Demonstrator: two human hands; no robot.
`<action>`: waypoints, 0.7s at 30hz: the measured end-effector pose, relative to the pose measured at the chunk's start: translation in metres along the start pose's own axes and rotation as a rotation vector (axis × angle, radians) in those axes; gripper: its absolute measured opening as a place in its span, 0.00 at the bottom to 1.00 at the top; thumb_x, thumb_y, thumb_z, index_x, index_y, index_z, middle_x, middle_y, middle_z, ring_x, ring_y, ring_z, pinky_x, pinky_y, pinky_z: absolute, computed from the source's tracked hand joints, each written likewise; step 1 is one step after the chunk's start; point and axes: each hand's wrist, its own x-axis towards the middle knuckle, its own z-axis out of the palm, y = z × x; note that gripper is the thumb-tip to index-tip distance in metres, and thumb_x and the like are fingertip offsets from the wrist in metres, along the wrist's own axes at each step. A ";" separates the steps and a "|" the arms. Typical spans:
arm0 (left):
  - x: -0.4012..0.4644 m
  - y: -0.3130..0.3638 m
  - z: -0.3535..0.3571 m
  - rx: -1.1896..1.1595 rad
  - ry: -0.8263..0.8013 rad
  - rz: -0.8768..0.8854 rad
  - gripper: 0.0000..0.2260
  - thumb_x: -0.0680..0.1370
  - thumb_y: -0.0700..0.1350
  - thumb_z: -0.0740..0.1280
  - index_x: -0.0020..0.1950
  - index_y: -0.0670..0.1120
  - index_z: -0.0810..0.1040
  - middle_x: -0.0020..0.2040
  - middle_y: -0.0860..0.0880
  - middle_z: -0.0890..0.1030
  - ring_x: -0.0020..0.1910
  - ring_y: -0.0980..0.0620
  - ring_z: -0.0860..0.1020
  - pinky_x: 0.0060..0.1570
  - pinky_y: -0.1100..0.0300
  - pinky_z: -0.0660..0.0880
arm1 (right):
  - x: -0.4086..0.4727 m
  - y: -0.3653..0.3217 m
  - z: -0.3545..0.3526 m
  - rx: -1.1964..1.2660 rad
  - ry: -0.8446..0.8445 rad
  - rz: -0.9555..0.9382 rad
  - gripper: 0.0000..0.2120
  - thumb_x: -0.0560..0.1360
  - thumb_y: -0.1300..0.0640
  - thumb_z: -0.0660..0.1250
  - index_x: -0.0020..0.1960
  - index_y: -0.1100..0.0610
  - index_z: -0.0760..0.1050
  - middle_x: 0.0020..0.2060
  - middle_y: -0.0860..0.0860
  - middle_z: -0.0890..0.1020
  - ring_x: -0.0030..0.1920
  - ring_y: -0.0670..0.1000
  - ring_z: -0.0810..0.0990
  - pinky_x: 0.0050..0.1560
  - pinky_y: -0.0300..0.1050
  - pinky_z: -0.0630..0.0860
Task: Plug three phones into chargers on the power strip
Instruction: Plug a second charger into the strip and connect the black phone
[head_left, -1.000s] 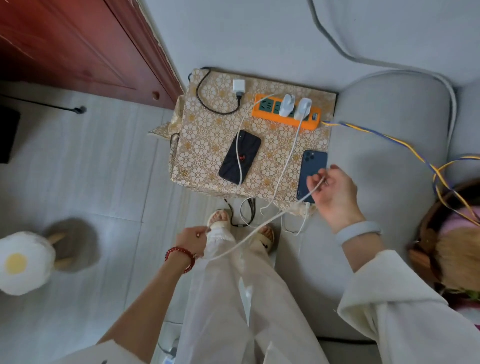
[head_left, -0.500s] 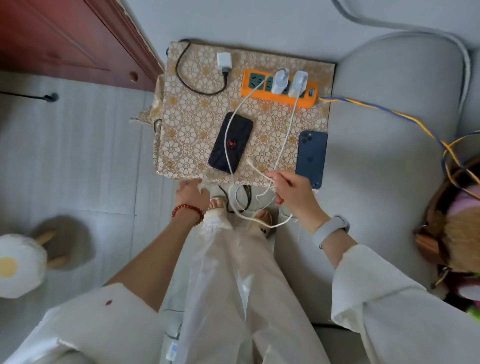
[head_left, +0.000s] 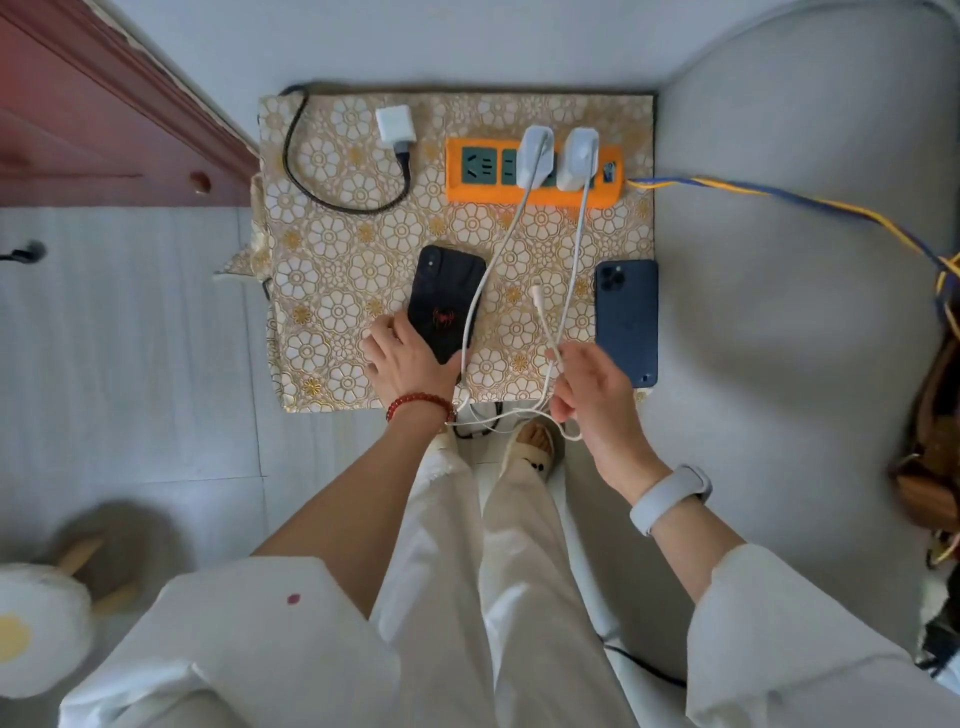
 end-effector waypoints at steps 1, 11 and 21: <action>0.000 0.000 -0.001 0.017 -0.007 0.000 0.38 0.67 0.58 0.71 0.68 0.39 0.60 0.67 0.41 0.63 0.66 0.41 0.62 0.62 0.47 0.66 | -0.002 0.000 -0.002 -0.005 0.041 -0.036 0.12 0.79 0.59 0.54 0.44 0.51 0.75 0.19 0.44 0.68 0.21 0.42 0.67 0.27 0.36 0.68; 0.016 0.007 -0.019 -0.167 -0.256 -0.035 0.25 0.70 0.49 0.71 0.59 0.38 0.65 0.55 0.38 0.78 0.52 0.40 0.77 0.46 0.51 0.72 | -0.018 -0.037 0.015 -0.140 0.074 -0.293 0.10 0.78 0.60 0.59 0.45 0.50 0.77 0.25 0.49 0.71 0.26 0.54 0.68 0.28 0.44 0.67; -0.007 -0.053 -0.059 -0.619 -0.098 -0.143 0.12 0.77 0.43 0.63 0.57 0.38 0.68 0.46 0.45 0.74 0.44 0.47 0.73 0.41 0.56 0.70 | 0.010 -0.079 0.090 -0.340 -0.236 -0.392 0.10 0.79 0.61 0.54 0.49 0.65 0.71 0.40 0.52 0.79 0.35 0.54 0.78 0.35 0.45 0.78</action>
